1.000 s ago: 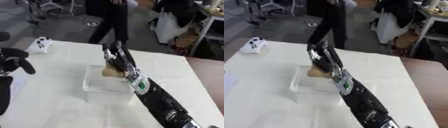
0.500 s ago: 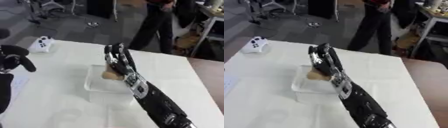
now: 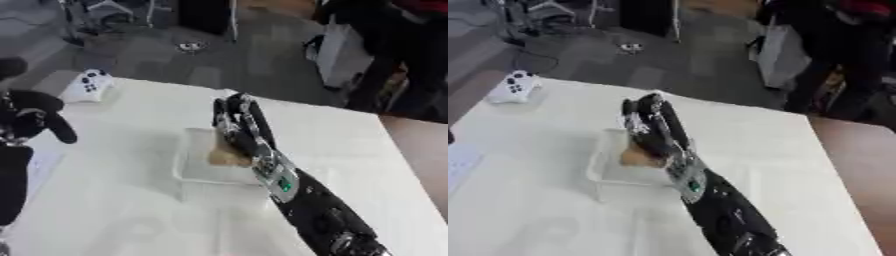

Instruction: Pick up objects on the table and place them in the box.

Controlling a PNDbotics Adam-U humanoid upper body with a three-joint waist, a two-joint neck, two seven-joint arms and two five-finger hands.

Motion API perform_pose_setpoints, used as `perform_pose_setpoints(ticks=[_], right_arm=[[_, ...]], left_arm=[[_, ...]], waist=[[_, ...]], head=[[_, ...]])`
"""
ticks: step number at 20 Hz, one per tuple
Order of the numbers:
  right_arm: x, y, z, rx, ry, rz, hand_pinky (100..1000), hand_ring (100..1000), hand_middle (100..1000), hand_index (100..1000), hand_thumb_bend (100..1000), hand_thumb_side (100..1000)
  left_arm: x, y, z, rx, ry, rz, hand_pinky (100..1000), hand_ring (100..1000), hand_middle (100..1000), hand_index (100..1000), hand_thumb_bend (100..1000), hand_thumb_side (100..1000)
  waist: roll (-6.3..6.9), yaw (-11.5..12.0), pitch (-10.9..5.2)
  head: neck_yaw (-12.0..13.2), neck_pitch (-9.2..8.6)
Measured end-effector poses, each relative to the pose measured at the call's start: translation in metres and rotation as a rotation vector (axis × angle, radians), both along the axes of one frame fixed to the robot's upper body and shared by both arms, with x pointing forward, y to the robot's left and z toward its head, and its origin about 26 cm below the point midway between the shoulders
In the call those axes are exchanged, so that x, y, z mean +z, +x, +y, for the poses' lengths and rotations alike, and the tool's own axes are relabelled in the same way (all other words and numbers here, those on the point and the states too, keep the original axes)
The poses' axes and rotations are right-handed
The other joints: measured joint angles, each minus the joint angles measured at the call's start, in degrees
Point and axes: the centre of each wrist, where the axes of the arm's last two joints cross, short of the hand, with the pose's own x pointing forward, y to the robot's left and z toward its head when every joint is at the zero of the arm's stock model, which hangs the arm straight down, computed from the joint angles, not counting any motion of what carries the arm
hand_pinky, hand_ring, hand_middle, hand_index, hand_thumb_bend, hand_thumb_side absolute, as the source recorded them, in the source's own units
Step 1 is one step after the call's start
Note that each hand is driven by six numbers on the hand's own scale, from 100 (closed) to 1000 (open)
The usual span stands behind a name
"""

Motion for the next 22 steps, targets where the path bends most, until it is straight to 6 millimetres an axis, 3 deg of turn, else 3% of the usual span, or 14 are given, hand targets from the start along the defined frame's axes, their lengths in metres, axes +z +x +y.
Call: perform_pose_setpoints(ticks=[3, 5, 6, 10, 12, 14, 15, 18, 19, 20, 21, 22], right_arm=[[0.000, 0.000, 0.002, 0.042, -0.080, -0.013, 706, 638, 751, 804, 337, 1000], [0.000, -0.001, 0.002, 0.077, -0.129, -0.017, 819, 729, 804, 852, 321, 1000], [0.001, -0.001, 0.002, 0.093, -0.148, -0.018, 832, 756, 824, 874, 328, 1000], [0.007, -0.001, 0.001, 0.133, -0.185, -0.002, 792, 761, 848, 900, 330, 1000], [0.017, -0.001, -0.008, 0.129, -0.183, 0.005, 674, 715, 814, 877, 296, 1000], [0.036, -0.003, -0.023, 0.124, -0.159, 0.001, 657, 704, 803, 872, 294, 1000], [0.045, -0.005, -0.034, 0.120, -0.144, -0.001, 565, 650, 758, 834, 280, 1000], [0.064, -0.027, -0.074, 0.124, -0.065, 0.002, 518, 613, 733, 813, 267, 1000], [0.068, -0.038, -0.088, 0.127, -0.034, 0.005, 435, 560, 681, 782, 224, 1000], [0.072, -0.050, -0.100, 0.138, 0.006, 0.007, 437, 561, 684, 784, 225, 1000], [0.073, -0.063, -0.111, 0.148, 0.047, 0.012, 406, 542, 642, 753, 151, 1000], [0.073, -0.078, -0.121, 0.161, 0.096, 0.014, 405, 542, 637, 749, 142, 1000]], left_arm=[[0.000, 0.000, 0.000, 0.000, 0.000, 0.000, 455, 674, 773, 728, 746, 720], [0.000, 0.000, 0.000, 0.000, 0.000, 0.001, 454, 674, 773, 728, 745, 723], [-0.001, 0.000, 0.000, 0.001, 0.000, 0.002, 453, 674, 773, 728, 744, 723], [-0.005, -0.001, 0.002, 0.008, 0.003, 0.015, 449, 676, 774, 728, 740, 729], [-0.009, -0.002, 0.004, 0.020, 0.008, 0.029, 446, 677, 775, 728, 735, 734], [-0.014, -0.003, 0.010, 0.045, 0.019, 0.048, 446, 677, 775, 728, 735, 735], [-0.016, -0.003, 0.012, 0.057, 0.023, 0.056, 439, 679, 777, 728, 726, 746], [-0.027, -0.006, 0.022, 0.112, 0.048, 0.090, 435, 680, 779, 728, 720, 753], [-0.030, -0.007, 0.024, 0.128, 0.055, 0.100, 430, 681, 780, 728, 712, 762], [-0.034, -0.008, 0.027, 0.146, 0.064, 0.112, 430, 681, 780, 728, 712, 761], [-0.037, -0.010, 0.030, 0.161, 0.071, 0.122, 426, 682, 781, 728, 705, 769], [-0.041, -0.011, 0.033, 0.178, 0.079, 0.133, 425, 683, 781, 728, 704, 771]], waist=[[-0.01, -0.06, 0.00], [-0.01, -0.34, -0.01], [-0.01, -0.58, -0.01], [-0.01, -1.90, -0.33], [-0.01, -3.16, -0.77], [-0.01, -4.79, -1.29], [0.00, -5.39, -1.52], [0.15, -7.76, -2.42], [0.34, -8.33, -2.65], [0.55, -9.04, -2.89], [0.68, -9.74, -3.19], [0.79, -10.39, -3.48]], head=[[0.20, 0.00], [0.34, 0.05], [0.63, 0.08], [1.51, 0.17], [2.48, 0.09], [4.56, -0.74], [5.90, -1.47], [12.20, -5.39], [14.11, -6.74], [15.87, -8.11], [17.33, -9.27], [18.62, -10.46]])
